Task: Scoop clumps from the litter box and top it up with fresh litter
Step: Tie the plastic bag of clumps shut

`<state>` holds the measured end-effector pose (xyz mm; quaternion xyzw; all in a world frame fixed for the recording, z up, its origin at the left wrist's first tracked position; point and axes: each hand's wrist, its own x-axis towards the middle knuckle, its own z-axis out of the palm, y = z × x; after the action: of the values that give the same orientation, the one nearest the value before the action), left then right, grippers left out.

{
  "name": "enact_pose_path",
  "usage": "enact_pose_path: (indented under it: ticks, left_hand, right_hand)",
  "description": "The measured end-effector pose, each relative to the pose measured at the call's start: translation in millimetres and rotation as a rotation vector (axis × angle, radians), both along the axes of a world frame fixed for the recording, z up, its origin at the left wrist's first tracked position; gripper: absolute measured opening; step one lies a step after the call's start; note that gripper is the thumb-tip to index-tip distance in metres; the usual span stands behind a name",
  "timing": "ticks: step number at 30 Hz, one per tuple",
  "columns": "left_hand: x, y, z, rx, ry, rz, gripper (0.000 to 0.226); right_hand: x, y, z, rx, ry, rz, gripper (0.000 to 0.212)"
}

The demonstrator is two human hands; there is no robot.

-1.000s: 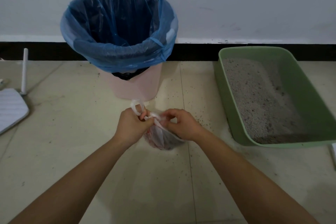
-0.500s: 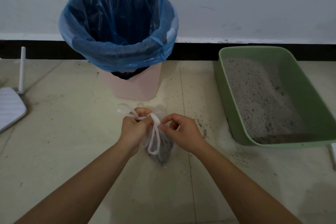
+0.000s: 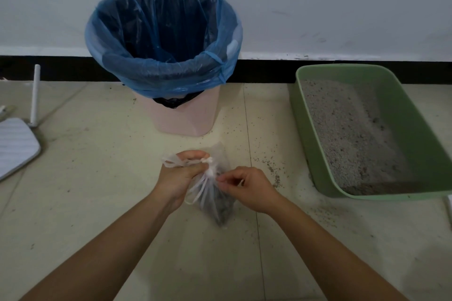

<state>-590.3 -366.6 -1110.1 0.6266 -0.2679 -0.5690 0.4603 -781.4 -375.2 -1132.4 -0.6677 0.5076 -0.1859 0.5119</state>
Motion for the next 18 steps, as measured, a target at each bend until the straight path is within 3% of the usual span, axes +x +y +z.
enact_pose_path:
  ticks: [2, 5, 8, 12, 18]
  left_hand:
    - [4, 1, 0, -0.029, 0.027, 0.002, 0.02]
    - [8, 2, -1, -0.039, 0.062, 0.0, 0.022]
    - [7, 1, -1, -0.027, 0.076, -0.014, 0.023]
    - [3, 1, 3, -0.04, 0.082, -0.05, 0.024]
    - [3, 1, 10, -0.05, 0.081, -0.113, 0.01]
  right_hand:
    - [-7, -2, -1, 0.049, 0.05, 0.037, 0.015]
    - [-12, -7, 2, 0.001, 0.103, -0.074, 0.012]
    - [-6, -12, 13, -0.074, 0.012, -0.191, 0.018]
    - [4, -21, 22, -0.043, -0.04, -0.052, 0.029]
    - [5, -27, 27, -0.151, 0.098, 0.002, 0.006]
